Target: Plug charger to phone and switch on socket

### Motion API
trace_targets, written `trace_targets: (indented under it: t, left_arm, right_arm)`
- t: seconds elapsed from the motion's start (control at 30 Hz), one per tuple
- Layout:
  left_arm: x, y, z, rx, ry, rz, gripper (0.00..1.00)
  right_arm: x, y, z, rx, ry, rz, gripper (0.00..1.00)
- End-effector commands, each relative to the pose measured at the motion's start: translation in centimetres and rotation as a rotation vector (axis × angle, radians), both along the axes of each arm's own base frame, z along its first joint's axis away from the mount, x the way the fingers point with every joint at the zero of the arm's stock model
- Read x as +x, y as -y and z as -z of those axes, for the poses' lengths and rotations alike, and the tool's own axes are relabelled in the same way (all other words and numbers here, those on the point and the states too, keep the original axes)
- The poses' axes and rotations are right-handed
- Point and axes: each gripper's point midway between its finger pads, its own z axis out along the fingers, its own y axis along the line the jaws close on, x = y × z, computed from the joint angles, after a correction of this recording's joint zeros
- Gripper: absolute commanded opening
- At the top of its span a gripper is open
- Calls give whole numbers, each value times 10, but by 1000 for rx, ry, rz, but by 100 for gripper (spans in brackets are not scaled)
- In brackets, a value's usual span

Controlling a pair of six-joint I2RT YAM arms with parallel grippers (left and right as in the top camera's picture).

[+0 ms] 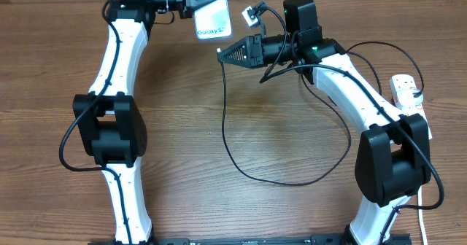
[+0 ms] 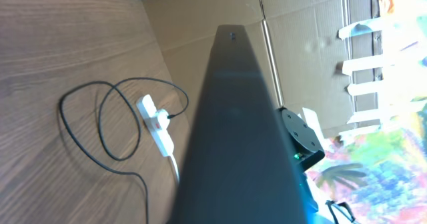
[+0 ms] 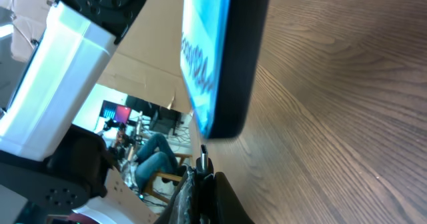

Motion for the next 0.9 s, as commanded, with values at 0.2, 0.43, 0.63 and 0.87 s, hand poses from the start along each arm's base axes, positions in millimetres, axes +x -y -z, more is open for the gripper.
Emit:
trace_targets:
  t: [0.2, 0.43, 0.63, 0.87]
  left_arm:
    - [-7, 2, -21, -7, -15, -1, 4]
    - [-8, 2, -22, -10, -16, 8, 4]
    - [-10, 4, -22, -12, -15, 19, 4]
    - [-13, 4, -23, -16, -27, 32, 4]
  right_arm:
    - [-2, -1, -18, 46, 2, -22, 4]
    - [2, -2, -25, 63, 22, -13, 4]
    - [4, -2, -29, 73, 44, -12, 4]
    - [5, -2, -28, 70, 44, -6, 4]
